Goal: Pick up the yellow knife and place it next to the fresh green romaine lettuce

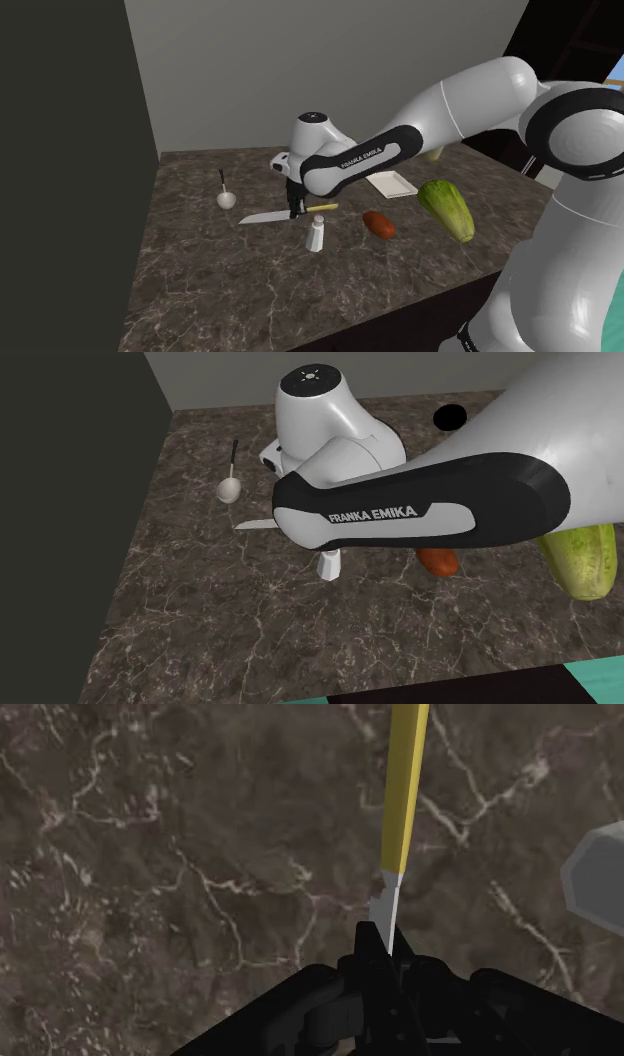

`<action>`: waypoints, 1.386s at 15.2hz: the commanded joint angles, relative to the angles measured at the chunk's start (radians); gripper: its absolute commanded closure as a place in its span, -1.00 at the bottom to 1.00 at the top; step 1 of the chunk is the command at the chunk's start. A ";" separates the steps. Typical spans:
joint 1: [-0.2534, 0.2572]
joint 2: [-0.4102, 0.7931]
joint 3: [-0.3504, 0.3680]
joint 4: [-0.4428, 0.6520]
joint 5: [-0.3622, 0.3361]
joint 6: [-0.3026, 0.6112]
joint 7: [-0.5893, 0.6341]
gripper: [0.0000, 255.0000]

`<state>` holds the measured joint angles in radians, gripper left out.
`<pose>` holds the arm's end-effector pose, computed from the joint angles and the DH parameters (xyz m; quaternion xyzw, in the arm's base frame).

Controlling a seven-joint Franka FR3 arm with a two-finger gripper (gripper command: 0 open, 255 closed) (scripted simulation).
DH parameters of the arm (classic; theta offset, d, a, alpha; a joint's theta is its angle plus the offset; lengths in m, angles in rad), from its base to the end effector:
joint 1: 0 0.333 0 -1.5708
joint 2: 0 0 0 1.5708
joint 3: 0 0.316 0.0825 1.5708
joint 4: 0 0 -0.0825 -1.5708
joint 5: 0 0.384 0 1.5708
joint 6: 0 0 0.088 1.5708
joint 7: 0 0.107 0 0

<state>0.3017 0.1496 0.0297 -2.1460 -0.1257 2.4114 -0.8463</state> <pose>0.5399 0.1848 0.3443 0.8042 0.5900 0.0452 0.0557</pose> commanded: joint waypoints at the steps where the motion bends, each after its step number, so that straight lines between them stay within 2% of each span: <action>1: 0.000 -0.012 0.001 0.013 0.004 -0.025 -0.004 1.00; 21: 0.001 -0.127 0.005 0.152 0.030 -0.278 -0.036 1.00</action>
<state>0.3033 0.0280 0.0358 -2.0018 -0.0969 2.1469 -0.8789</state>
